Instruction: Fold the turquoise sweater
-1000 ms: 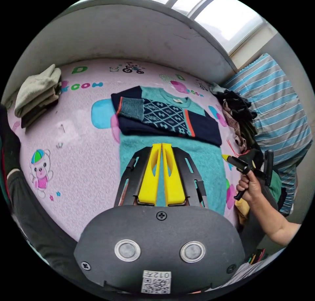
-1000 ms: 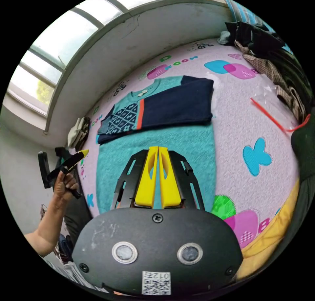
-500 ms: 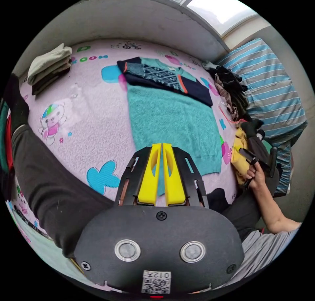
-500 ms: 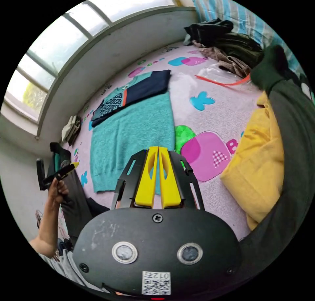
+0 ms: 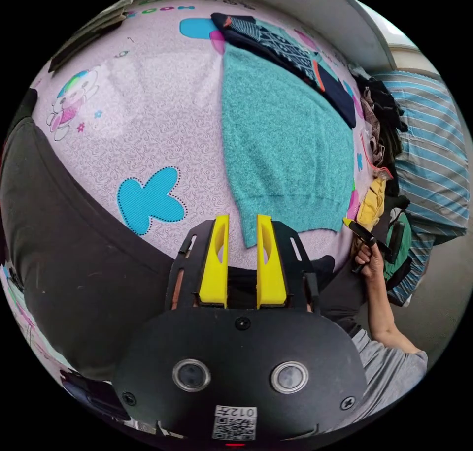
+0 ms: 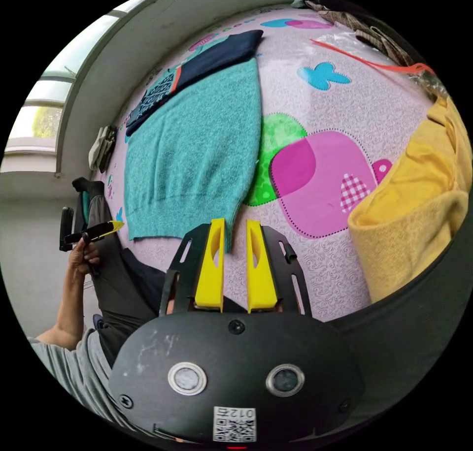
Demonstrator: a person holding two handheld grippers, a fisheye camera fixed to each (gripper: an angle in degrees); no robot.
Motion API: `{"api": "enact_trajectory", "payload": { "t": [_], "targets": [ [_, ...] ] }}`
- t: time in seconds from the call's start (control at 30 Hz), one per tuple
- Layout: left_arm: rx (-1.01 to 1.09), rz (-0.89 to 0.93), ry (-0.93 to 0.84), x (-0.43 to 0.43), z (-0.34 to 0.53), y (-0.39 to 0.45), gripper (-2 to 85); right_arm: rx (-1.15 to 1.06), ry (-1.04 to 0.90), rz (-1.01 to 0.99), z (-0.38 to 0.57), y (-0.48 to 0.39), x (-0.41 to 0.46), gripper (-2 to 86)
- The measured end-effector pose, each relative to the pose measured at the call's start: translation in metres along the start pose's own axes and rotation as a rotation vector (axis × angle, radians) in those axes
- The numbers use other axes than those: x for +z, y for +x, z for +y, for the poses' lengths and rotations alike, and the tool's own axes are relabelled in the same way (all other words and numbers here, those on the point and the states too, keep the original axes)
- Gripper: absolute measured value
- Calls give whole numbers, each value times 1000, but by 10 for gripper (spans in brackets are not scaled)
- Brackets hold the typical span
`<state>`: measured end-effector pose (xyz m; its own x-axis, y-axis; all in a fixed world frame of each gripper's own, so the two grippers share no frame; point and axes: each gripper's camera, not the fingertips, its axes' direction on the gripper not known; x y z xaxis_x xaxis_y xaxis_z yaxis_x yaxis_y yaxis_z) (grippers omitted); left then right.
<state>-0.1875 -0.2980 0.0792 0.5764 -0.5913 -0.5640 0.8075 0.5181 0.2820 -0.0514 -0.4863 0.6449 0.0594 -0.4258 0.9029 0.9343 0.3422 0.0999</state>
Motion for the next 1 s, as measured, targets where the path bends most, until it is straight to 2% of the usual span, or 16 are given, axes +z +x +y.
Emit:
{"api": "enact_trajectory", "payload": {
  "t": [0.13,0.27,0.67,1.0],
  "targets": [
    [36,24,-69,15,-10,4,80,48,7,-68,0,14,0,67],
    [36,-16,-69,18,-15,5,66,48,-50,-108,1,19,9,72],
    [18,13,-95,25,-22,-22,15,132,-31,-245,12,63,20,48],
    [24,135,-137,27,-17,-62,7,156,-31,-288,22,91,21,-2]
  ]
}}
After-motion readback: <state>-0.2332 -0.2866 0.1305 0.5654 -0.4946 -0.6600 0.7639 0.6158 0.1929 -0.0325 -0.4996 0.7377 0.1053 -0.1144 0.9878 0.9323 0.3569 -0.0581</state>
